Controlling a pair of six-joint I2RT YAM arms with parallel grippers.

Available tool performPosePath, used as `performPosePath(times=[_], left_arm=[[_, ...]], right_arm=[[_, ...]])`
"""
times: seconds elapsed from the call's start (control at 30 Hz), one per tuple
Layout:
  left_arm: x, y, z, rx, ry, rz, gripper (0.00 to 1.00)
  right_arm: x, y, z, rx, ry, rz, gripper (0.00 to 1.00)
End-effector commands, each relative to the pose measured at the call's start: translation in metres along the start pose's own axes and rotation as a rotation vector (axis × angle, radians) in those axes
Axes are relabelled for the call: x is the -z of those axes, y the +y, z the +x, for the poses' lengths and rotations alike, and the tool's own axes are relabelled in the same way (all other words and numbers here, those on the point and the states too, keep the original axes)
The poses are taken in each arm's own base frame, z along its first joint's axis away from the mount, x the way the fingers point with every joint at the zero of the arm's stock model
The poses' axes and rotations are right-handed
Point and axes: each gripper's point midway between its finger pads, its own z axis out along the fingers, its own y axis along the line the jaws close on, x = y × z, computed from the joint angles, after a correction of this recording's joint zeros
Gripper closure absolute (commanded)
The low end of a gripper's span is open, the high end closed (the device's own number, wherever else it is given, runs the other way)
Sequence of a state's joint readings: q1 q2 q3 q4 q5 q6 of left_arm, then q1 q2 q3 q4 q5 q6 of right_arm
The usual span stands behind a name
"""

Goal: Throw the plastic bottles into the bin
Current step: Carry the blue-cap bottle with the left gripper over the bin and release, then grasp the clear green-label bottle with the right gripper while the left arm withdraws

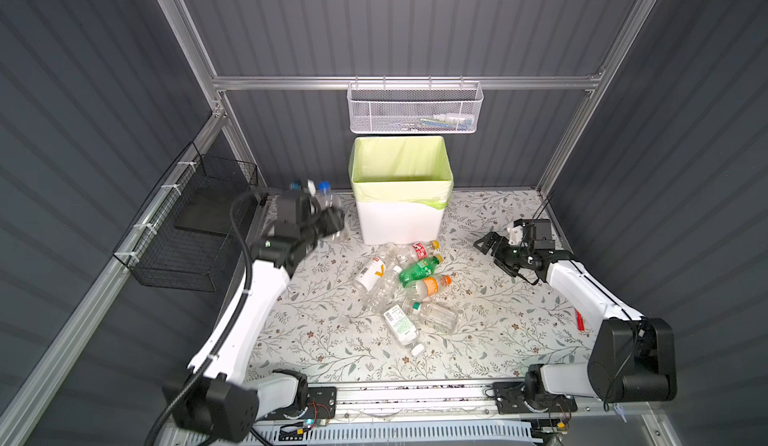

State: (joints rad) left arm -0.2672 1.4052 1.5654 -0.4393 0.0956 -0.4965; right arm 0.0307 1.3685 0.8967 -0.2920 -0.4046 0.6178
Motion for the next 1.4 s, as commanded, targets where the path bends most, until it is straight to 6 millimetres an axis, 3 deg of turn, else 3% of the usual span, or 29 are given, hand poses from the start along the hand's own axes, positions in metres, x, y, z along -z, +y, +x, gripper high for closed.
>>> performPosePath(times=[0.0, 0.07, 0.17, 0.37, 0.5, 0.63, 0.67, 0.8, 0.93, 1.07, 1.17, 1.37], left_arm=[[0.047, -0.136, -0.136, -0.154, -0.267, 0.349, 0.01], [0.028, -0.147, -0.154, -0.152, -0.28, 0.378, 0.01], [0.0, -0.118, -0.158, -0.122, -0.293, 0.296, 0.01], [0.034, -0.093, -0.166, -0.171, -0.46, 0.189, 0.01], [0.04, -0.078, -0.151, -0.256, -0.439, 0.112, 0.01], [0.034, -0.035, -0.105, -0.329, -0.348, -0.035, 0.01], [0.028, -0.016, -0.086, -0.327, -0.32, -0.084, 0.0], [0.027, 0.038, -0.024, -0.318, -0.241, -0.216, 0.0], [0.023, 0.079, 0.034, -0.291, -0.13, -0.295, 0.01], [0.013, 0.103, 0.081, -0.257, -0.021, -0.314, 0.01], [0.004, 0.114, 0.102, -0.229, 0.034, -0.322, 0.01], [-0.008, 0.116, 0.119, -0.202, 0.068, -0.288, 0.01]], right_arm=[[0.001, 0.012, -0.006, 0.017, -0.012, -0.025, 0.01], [0.002, 0.013, -0.004, 0.016, -0.015, -0.024, 0.01], [0.005, 0.01, 0.002, 0.011, -0.02, -0.017, 0.01], [0.003, -0.002, 0.009, 0.031, 0.006, 0.039, 0.01], [0.001, 0.004, 0.006, 0.072, 0.015, 0.042, 0.01], [0.002, 0.019, 0.019, 0.249, 0.074, 0.105, 0.02], [0.003, 0.023, 0.025, 0.294, 0.095, 0.108, 0.02], [0.006, 0.036, 0.062, 0.437, 0.226, 0.069, 0.02], [0.01, 0.036, 0.102, 0.56, 0.354, 0.091, 0.02], [0.008, 0.037, 0.146, 0.691, 0.48, 0.117, 0.02], [0.004, 0.033, 0.173, 0.8, 0.557, 0.165, 0.02], [-0.011, 0.025, 0.203, 0.994, 0.659, 0.268, 0.01]])
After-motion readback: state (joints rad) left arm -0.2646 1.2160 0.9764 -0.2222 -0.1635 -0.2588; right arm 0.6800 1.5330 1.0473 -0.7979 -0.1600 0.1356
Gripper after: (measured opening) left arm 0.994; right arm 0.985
